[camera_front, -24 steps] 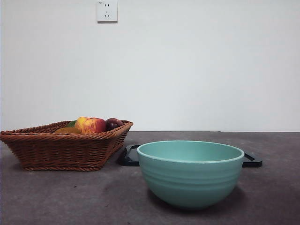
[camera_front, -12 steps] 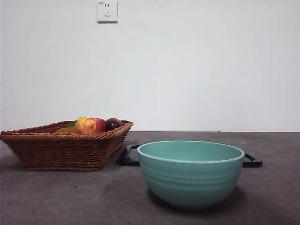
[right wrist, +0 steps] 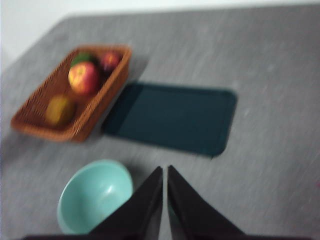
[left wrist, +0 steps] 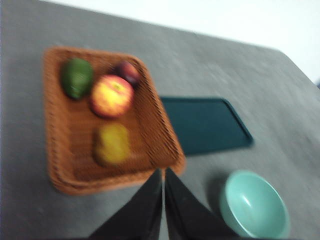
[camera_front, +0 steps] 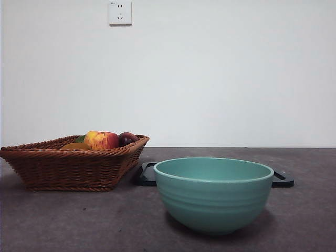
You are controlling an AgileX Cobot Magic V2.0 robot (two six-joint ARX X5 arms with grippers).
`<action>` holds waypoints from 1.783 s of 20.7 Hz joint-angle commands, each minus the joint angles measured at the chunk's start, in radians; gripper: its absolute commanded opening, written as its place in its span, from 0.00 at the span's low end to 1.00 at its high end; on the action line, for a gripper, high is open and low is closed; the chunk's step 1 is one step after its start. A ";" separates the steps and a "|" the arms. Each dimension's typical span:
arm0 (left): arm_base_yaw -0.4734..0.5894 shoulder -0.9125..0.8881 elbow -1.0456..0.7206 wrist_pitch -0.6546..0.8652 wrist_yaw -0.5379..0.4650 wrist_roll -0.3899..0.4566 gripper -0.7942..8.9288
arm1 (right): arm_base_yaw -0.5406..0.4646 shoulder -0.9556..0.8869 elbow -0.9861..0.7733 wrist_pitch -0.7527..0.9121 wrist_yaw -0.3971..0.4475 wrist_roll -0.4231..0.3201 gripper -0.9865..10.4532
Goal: Pick up the wifruite, put it on the bowl, pick up the plate, put it on desk
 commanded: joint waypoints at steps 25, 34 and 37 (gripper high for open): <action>-0.199 0.114 0.168 -0.282 0.020 0.105 0.62 | 0.209 0.148 0.151 -0.273 -0.061 -0.128 0.46; -0.199 0.118 0.168 -0.274 0.019 0.101 0.62 | 0.209 0.148 0.151 -0.272 -0.061 -0.127 0.46; -0.199 0.153 0.172 -0.247 -0.011 0.082 0.62 | 0.209 0.148 0.151 -0.272 -0.061 -0.125 0.46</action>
